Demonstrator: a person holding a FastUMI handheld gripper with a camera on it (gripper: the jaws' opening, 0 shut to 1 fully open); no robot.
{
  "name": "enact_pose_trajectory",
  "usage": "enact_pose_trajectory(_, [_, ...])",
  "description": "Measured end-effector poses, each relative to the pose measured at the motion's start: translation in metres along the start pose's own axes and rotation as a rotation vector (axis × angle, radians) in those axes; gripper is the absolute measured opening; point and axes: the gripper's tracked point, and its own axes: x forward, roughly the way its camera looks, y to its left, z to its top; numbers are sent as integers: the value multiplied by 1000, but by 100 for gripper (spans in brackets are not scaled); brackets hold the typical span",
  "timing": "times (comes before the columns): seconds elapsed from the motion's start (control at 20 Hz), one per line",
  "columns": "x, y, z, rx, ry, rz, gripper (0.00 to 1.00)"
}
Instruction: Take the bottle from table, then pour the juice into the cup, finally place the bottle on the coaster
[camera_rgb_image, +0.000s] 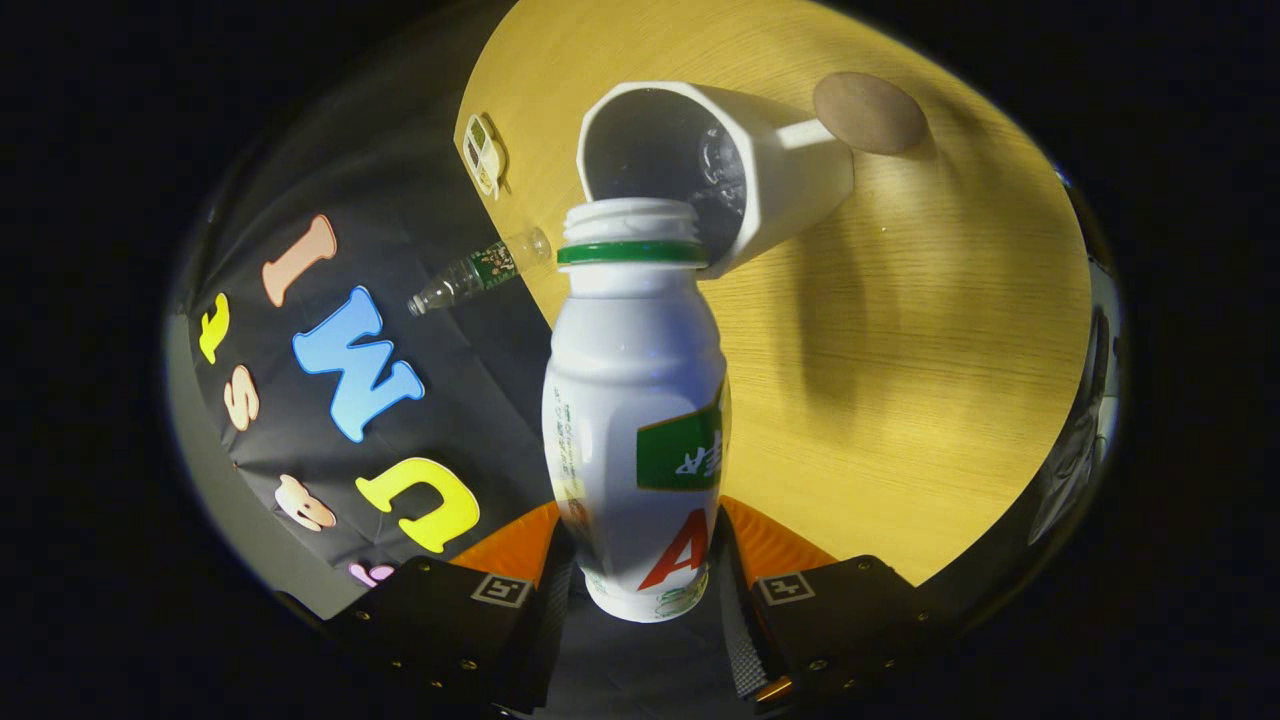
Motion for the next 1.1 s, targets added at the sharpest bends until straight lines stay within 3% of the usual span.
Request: enact_pose_trajectory(1.1, [-10,7,-10,49,47,-21,67])
